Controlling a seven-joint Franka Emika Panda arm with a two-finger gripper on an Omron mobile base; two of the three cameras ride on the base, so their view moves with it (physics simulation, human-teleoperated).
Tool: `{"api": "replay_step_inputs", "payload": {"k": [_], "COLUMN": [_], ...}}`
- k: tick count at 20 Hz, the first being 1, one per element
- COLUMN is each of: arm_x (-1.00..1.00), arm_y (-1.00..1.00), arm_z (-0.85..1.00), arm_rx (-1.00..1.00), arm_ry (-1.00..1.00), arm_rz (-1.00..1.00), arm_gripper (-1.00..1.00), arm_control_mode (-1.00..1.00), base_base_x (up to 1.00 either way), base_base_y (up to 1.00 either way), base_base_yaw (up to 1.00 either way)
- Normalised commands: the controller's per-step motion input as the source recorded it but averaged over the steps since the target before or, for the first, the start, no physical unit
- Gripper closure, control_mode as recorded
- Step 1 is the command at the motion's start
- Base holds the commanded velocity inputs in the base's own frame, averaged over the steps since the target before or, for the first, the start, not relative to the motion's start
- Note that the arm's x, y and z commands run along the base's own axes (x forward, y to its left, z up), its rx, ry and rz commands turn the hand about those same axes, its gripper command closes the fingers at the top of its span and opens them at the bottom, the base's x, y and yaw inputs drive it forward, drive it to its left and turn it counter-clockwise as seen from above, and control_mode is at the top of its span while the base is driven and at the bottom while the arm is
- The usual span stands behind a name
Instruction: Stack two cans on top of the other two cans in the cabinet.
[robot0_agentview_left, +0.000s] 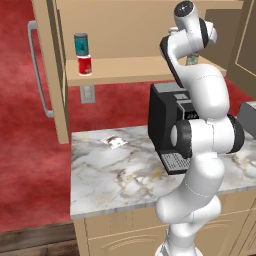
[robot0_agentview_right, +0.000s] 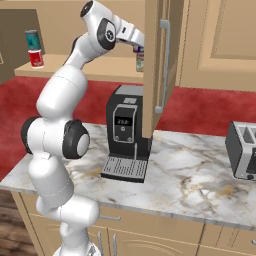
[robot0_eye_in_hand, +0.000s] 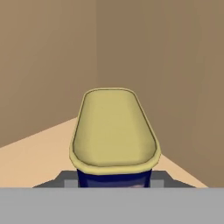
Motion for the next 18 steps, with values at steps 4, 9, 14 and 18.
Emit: {"api": "replay_step_inputs", "payload": {"k": [4,9,14,18], "arm_x": [0.0,0.0,0.0,0.0], "arm_y": [-0.03,0.0,0.0,0.0], "arm_z": [-0.12,-0.12,-0.12,-0.12], "arm_rx": [0.01,0.02,0.03,0.04], "arm_ry": [0.0,0.0,0.0,0.0], "arm_rz": [0.0,0.0,0.0,0.0], "arm_gripper": [1.0,1.0,1.0,-1.0], "arm_control_mode": [-1.0,-1.0,-1.0,-1.0], "base_base_x": [0.0,0.0,0.0,0.0], "base_base_y": [0.0,0.0,0.0,0.0], "base_base_yaw": [0.0,0.0,0.0,0.0]}}
